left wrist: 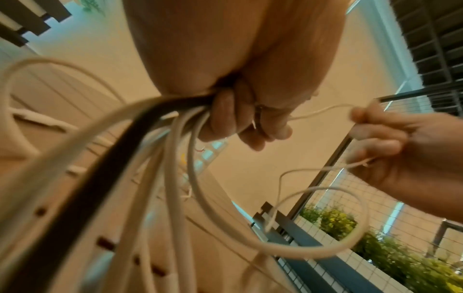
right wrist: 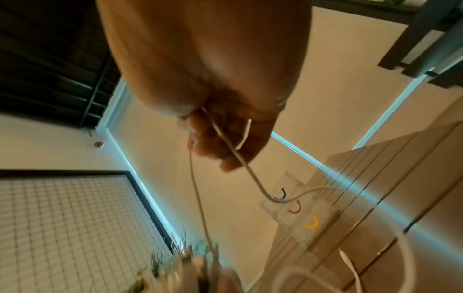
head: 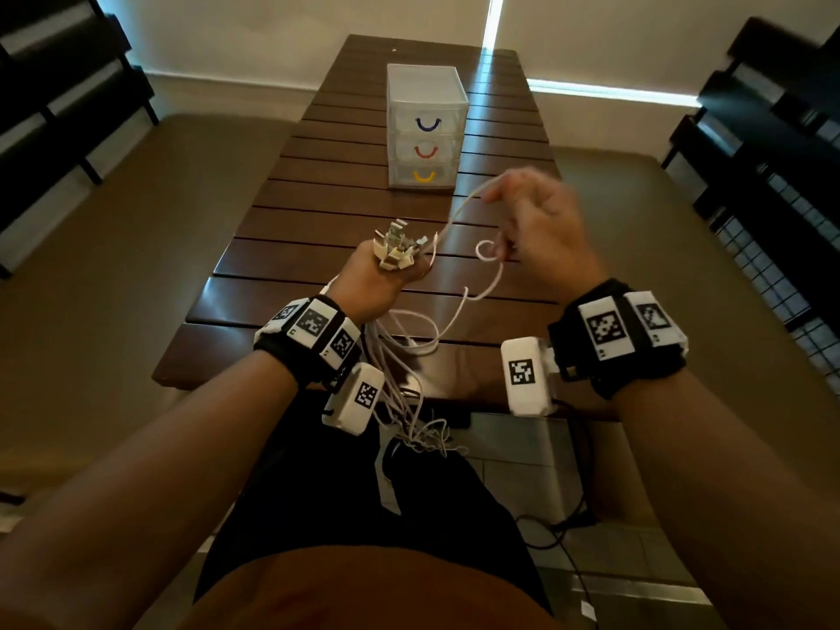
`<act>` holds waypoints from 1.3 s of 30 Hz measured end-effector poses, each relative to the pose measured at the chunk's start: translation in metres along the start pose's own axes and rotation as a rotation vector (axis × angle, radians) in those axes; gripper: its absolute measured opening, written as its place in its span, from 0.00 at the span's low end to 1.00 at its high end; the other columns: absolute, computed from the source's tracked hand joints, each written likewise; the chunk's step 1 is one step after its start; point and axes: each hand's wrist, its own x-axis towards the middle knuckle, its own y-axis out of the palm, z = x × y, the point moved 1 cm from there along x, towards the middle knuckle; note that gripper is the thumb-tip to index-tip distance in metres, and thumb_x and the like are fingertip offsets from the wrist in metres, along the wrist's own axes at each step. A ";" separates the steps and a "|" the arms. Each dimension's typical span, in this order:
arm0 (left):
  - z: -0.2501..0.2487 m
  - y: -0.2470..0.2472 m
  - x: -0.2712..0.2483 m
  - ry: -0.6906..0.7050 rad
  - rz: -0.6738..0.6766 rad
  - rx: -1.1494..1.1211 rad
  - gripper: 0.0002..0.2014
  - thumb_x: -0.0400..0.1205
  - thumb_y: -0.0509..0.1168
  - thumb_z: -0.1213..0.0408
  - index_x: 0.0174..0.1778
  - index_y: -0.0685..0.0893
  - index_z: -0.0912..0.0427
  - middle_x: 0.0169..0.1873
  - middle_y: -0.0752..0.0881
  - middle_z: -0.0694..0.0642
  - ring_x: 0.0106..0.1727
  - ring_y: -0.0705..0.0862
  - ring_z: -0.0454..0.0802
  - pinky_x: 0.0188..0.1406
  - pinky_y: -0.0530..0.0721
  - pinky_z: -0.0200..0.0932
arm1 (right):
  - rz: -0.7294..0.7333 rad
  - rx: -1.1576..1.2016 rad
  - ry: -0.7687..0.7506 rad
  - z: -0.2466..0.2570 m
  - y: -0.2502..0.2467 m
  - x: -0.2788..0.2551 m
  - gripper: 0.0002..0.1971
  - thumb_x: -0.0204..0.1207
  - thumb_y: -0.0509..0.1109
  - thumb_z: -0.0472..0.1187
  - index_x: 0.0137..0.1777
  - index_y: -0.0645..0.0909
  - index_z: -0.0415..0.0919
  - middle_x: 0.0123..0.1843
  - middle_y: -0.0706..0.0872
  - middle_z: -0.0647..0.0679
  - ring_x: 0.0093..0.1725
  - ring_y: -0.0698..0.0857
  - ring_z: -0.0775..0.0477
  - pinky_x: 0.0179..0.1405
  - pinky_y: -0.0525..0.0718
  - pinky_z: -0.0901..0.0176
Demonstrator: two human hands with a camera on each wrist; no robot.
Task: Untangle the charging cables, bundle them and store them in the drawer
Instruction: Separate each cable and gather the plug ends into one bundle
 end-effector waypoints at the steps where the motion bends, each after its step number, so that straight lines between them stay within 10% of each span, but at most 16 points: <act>1: 0.006 0.000 0.000 -0.042 -0.022 -0.015 0.07 0.81 0.69 0.71 0.39 0.83 0.56 0.34 0.84 0.48 0.34 0.82 0.34 0.43 0.79 0.36 | -0.100 0.072 0.018 0.006 -0.008 0.002 0.16 0.88 0.54 0.37 0.40 0.77 0.42 0.23 0.73 0.45 0.14 0.69 0.55 0.18 0.75 0.61; 5: 0.012 0.000 -0.003 -0.174 -0.123 -0.160 0.06 0.81 0.69 0.68 0.39 0.83 0.58 0.33 0.81 0.56 0.36 0.76 0.52 0.33 0.75 0.44 | -0.310 -0.108 0.133 0.010 -0.043 0.009 0.14 0.83 0.61 0.44 0.39 0.84 0.45 0.24 0.77 0.58 0.20 0.73 0.55 0.25 0.79 0.55; 7: 0.003 0.004 -0.005 -0.086 -0.063 -0.111 0.10 0.81 0.69 0.71 0.35 0.81 0.56 0.28 0.83 0.46 0.29 0.79 0.40 0.28 0.75 0.32 | -0.310 -0.468 0.224 0.002 -0.051 0.008 0.14 0.76 0.65 0.46 0.59 0.84 0.46 0.47 0.86 0.50 0.45 0.85 0.50 0.51 0.86 0.46; 9: -0.011 0.011 -0.008 -0.027 0.038 -0.071 0.10 0.81 0.68 0.72 0.35 0.81 0.57 0.24 0.81 0.42 0.22 0.76 0.31 0.24 0.72 0.24 | -0.227 -0.861 0.216 -0.005 -0.051 0.000 0.34 0.74 0.69 0.46 0.81 0.63 0.49 0.75 0.71 0.42 0.73 0.72 0.42 0.73 0.72 0.44; 11: -0.019 0.017 -0.009 0.015 0.113 -0.077 0.04 0.82 0.66 0.75 0.40 0.82 0.67 0.28 0.80 0.48 0.22 0.77 0.30 0.24 0.72 0.22 | -0.028 -1.123 0.000 -0.005 -0.037 -0.011 0.39 0.73 0.71 0.45 0.83 0.59 0.51 0.81 0.62 0.41 0.81 0.60 0.39 0.79 0.61 0.38; 15: -0.029 0.023 -0.007 0.104 0.206 -0.058 0.08 0.81 0.67 0.72 0.38 0.84 0.57 0.32 0.84 0.44 0.34 0.81 0.34 0.39 0.79 0.32 | 0.485 -0.970 0.024 -0.017 -0.010 -0.025 0.10 0.82 0.65 0.50 0.58 0.84 0.49 0.54 0.86 0.52 0.57 0.83 0.51 0.66 0.75 0.44; 18: -0.027 0.020 -0.006 0.048 0.256 0.011 0.07 0.84 0.64 0.69 0.40 0.83 0.62 0.23 0.83 0.40 0.25 0.79 0.33 0.29 0.75 0.26 | 0.265 -0.721 -0.033 -0.021 -0.018 -0.023 0.10 0.82 0.65 0.46 0.42 0.85 0.49 0.33 0.84 0.54 0.36 0.83 0.52 0.42 0.81 0.49; 22: -0.015 0.020 -0.004 0.039 0.366 0.176 0.12 0.85 0.63 0.63 0.40 0.87 0.62 0.35 0.86 0.55 0.30 0.78 0.41 0.33 0.76 0.37 | -0.053 -0.490 -0.077 -0.017 -0.034 -0.020 0.09 0.79 0.66 0.47 0.40 0.86 0.48 0.28 0.84 0.59 0.30 0.84 0.50 0.39 0.85 0.48; 26: -0.010 0.025 0.000 0.009 0.343 0.197 0.09 0.84 0.64 0.68 0.41 0.87 0.61 0.36 0.86 0.48 0.34 0.82 0.30 0.43 0.75 0.32 | -0.198 -0.343 -0.013 -0.007 -0.050 -0.025 0.08 0.83 0.65 0.40 0.47 0.86 0.44 0.31 0.83 0.55 0.21 0.80 0.55 0.24 0.80 0.63; 30: -0.016 0.029 -0.004 -0.032 0.219 0.109 0.07 0.84 0.64 0.68 0.43 0.87 0.61 0.28 0.85 0.44 0.23 0.78 0.31 0.25 0.72 0.25 | -0.271 -0.240 0.200 -0.018 -0.075 -0.035 0.10 0.83 0.65 0.40 0.49 0.87 0.37 0.28 0.77 0.49 0.17 0.73 0.58 0.18 0.77 0.62; 39: -0.048 0.051 -0.020 -0.075 0.427 0.035 0.09 0.85 0.62 0.65 0.47 0.87 0.62 0.25 0.79 0.50 0.15 0.68 0.37 0.14 0.65 0.28 | -0.322 -0.359 0.621 -0.094 -0.166 -0.131 0.13 0.85 0.61 0.40 0.42 0.84 0.45 0.33 0.78 0.53 0.33 0.74 0.51 0.33 0.74 0.59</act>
